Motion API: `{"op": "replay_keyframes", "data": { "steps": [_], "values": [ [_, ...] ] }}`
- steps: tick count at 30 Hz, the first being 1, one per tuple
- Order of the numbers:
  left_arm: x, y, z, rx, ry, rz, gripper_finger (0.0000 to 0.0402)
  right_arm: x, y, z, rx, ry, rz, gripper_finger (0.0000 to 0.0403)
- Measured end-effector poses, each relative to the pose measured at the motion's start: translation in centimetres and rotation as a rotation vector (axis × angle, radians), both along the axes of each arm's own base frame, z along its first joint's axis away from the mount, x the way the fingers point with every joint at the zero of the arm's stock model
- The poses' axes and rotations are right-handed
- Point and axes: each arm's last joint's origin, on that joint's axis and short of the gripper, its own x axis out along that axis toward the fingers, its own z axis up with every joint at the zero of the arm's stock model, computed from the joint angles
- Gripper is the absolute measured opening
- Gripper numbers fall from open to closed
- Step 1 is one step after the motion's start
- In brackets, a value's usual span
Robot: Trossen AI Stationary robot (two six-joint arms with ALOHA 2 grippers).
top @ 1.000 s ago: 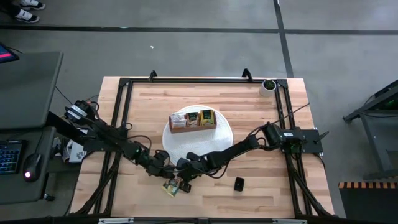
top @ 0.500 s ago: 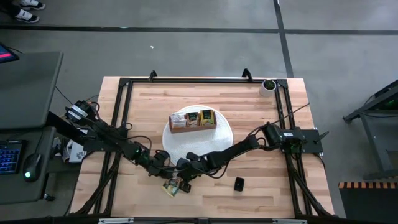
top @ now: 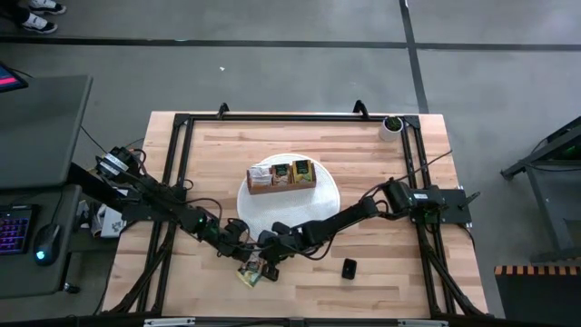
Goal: Pick & Place Tea
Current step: Put the brown tea bag into the middle section of the wooden organizer
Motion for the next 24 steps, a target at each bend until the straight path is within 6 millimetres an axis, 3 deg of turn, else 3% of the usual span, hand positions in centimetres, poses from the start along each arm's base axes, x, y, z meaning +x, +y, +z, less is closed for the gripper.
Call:
{"op": "replay_keyframes", "data": {
  "steps": [11,16,24],
  "values": [
    [0.1,0.0,0.3,0.001,-0.025,-0.018,0.0,-0.3,-0.1,1.7,-0.011,-0.006,0.005,0.0],
    [-0.1,0.2,1.2,0.015,-0.05,-0.034,0.0,-0.4,-0.1,3.3,-0.007,-0.04,0.018,0.0],
    [-0.8,0.6,3.0,0.028,-0.08,-0.034,0.0,-0.6,0.2,3.5,-0.006,-0.041,0.028,0.0]
  ]
}}
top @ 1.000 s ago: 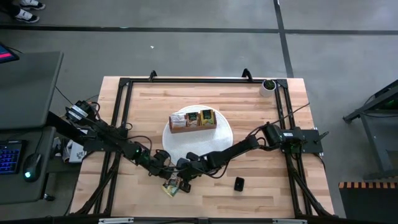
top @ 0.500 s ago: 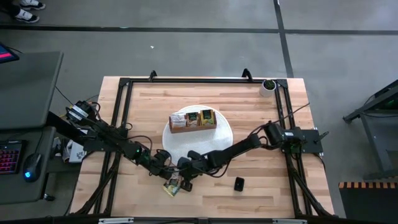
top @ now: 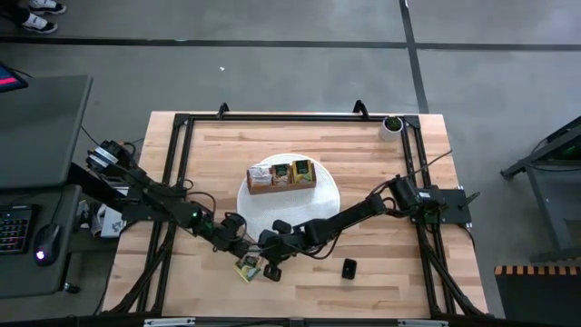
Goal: Pick & Place Tea
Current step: Put the brown tea bag into the middle section of the wooden organizer
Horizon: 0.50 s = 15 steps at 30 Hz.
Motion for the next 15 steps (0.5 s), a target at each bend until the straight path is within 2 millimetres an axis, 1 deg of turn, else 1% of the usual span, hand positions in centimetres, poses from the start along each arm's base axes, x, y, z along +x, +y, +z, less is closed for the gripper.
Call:
{"op": "replay_keyframes", "data": {
  "steps": [8,15],
  "values": [
    [-0.4,0.3,2.2,0.005,-0.097,-0.021,0.0,-0.2,1.0,0.2,0.012,-0.016,0.026,0.0],
    [-1.2,0.8,3.4,0.015,-0.122,-0.022,0.0,-0.4,1.8,0.4,0.028,-0.031,0.053,0.0]
  ]
}}
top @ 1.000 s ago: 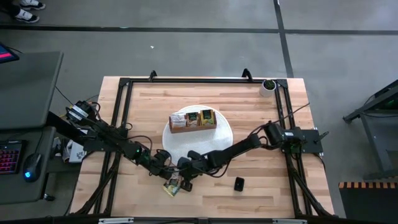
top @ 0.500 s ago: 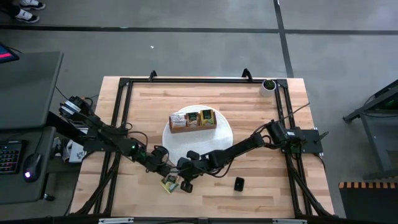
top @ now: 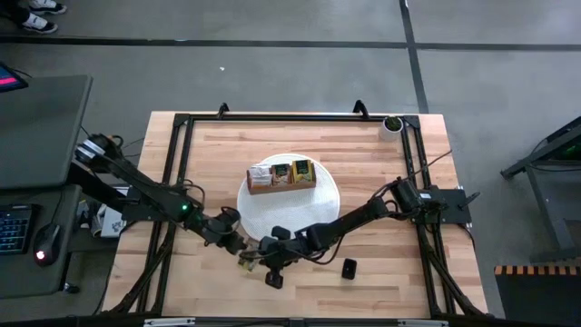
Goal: Pick & Place Tea
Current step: Put the brown tea bag into the middle section of the wooden organizer
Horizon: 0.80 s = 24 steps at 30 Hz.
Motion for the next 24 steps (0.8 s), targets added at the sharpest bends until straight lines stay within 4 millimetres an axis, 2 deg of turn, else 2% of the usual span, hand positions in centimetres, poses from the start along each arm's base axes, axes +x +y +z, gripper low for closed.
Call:
{"op": "replay_keyframes", "data": {
  "steps": [14,19,24],
  "values": [
    [-1.1,0.7,3.1,-0.009,-0.16,-0.046,0.0,0.0,0.5,0.3,0.024,-0.027,0.061,0.0],
    [-1.3,0.8,3.5,0.004,-0.183,-0.046,0.0,0.0,0.7,0.4,0.033,-0.038,0.076,0.0],
    [-1.4,0.7,3.5,-0.013,-0.173,-0.106,0.0,-0.5,1.4,2.0,0.016,-0.067,0.122,0.0]
  ]
}}
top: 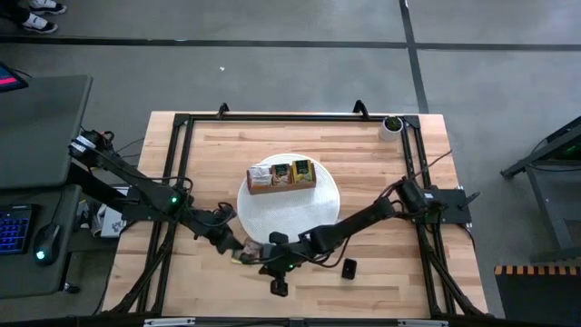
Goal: Pick & Place Tea
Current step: Put the brown tea bag into the middle section of the wooden organizer
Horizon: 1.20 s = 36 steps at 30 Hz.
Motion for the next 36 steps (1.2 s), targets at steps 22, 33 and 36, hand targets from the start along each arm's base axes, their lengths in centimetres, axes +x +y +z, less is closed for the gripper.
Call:
{"op": "replay_keyframes", "data": {
  "steps": [22,33,36],
  "values": [
    [0.1,-0.3,5.8,0.216,0.097,-0.219,0.0,-2.4,-3.8,7.2,-0.045,0.048,0.105,0.0],
    [-0.1,-0.2,6.8,0.27,0.117,-0.226,0.0,-0.9,-6.7,8.1,0.074,-0.031,0.05,0.0101],
    [-0.1,-0.2,6.8,0.273,0.116,-0.228,0.0,-0.4,-7.1,8.6,0.091,-0.092,0.039,0.0148]
  ]
}}
